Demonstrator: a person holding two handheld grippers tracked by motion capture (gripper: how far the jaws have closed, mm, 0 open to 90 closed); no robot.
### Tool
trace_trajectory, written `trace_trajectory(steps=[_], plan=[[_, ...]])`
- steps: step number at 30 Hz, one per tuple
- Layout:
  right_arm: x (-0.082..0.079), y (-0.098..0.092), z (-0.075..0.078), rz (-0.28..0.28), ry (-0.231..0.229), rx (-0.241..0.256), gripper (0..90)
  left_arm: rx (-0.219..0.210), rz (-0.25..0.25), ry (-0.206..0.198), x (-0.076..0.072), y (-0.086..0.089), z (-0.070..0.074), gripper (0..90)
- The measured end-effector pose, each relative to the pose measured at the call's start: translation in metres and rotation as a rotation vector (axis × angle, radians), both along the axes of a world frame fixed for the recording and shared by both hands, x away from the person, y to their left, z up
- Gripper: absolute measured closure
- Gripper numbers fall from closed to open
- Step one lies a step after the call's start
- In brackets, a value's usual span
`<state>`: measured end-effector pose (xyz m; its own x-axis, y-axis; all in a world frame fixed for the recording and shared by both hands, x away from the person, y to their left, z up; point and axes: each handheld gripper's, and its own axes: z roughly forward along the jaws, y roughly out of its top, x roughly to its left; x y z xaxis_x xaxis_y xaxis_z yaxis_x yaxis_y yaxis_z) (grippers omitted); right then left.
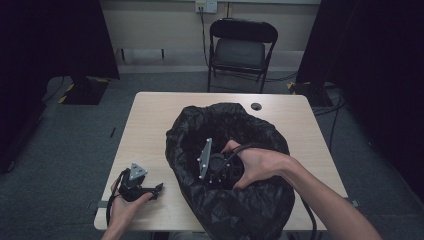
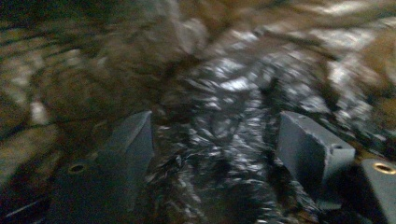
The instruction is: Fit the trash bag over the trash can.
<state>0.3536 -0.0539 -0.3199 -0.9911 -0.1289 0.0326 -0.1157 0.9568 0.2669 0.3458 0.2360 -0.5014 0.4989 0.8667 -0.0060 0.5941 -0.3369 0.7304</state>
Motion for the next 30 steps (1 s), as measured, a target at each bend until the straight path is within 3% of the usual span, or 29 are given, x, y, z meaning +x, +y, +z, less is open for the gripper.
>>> trace_trajectory(steps=[2, 8, 12, 15, 17, 20, 22, 25, 30], plan=[[0.002, -0.001, 0.006, -0.027, -0.003, 0.052, 26.4, 0.000, 0.000, 0.000, 0.000, 0.000, 0.000, 13.0], [0.011, -0.005, 0.037, -0.053, 0.000, 0.294, 26.6, -0.005, 0.004, 0.000, 0.000, 0.000, 0.000, 12.9], [0.023, -0.010, 0.054, -0.089, -0.008, 0.377, 26.1, -0.005, 0.004, 0.000, 0.000, 0.000, 0.000, 12.8], [0.039, -0.015, 0.064, -0.085, 0.007, 0.437, 33.1, -0.005, 0.003, 0.000, 0.000, -0.001, 0.000, 12.8], [0.053, -0.016, 0.064, -0.079, -0.006, 0.444, 43.0, -0.005, 0.002, -0.001, 0.000, -0.001, 0.000, 12.7], [0.069, -0.015, 0.056, -0.053, 0.012, 0.457, 50.7, -0.005, 0.002, -0.001, 0.001, -0.001, 0.000, 12.7], [0.077, -0.011, 0.050, -0.065, 0.001, 0.445, 51.4, -0.007, 0.003, -0.002, 0.001, -0.001, 0.000, 12.6], [0.090, -0.005, 0.042, -0.137, -0.004, 0.435, 47.5, -0.007, 0.003, -0.002, 0.001, -0.001, 0.000, 12.5], [0.088, 0.006, 0.027, -0.097, 0.018, 0.333, 42.1, -0.007, 0.003, -0.002, 0.001, -0.001, 0.000, 12.5]])
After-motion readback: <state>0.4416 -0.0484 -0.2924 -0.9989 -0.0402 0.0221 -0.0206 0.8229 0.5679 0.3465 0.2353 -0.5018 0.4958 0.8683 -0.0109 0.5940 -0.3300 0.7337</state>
